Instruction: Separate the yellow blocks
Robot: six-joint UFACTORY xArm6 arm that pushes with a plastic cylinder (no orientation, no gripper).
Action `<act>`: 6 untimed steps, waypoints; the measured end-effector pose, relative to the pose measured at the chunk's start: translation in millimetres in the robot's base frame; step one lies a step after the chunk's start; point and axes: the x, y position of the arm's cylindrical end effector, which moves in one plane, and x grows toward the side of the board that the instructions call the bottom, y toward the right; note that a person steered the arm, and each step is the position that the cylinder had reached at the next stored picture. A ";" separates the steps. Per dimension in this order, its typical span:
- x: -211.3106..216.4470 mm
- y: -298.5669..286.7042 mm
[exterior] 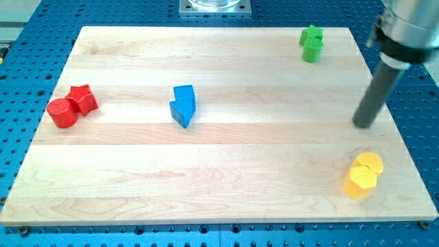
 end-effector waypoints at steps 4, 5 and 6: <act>124.7 22.3; 136.1 9.0; 132.5 -39.4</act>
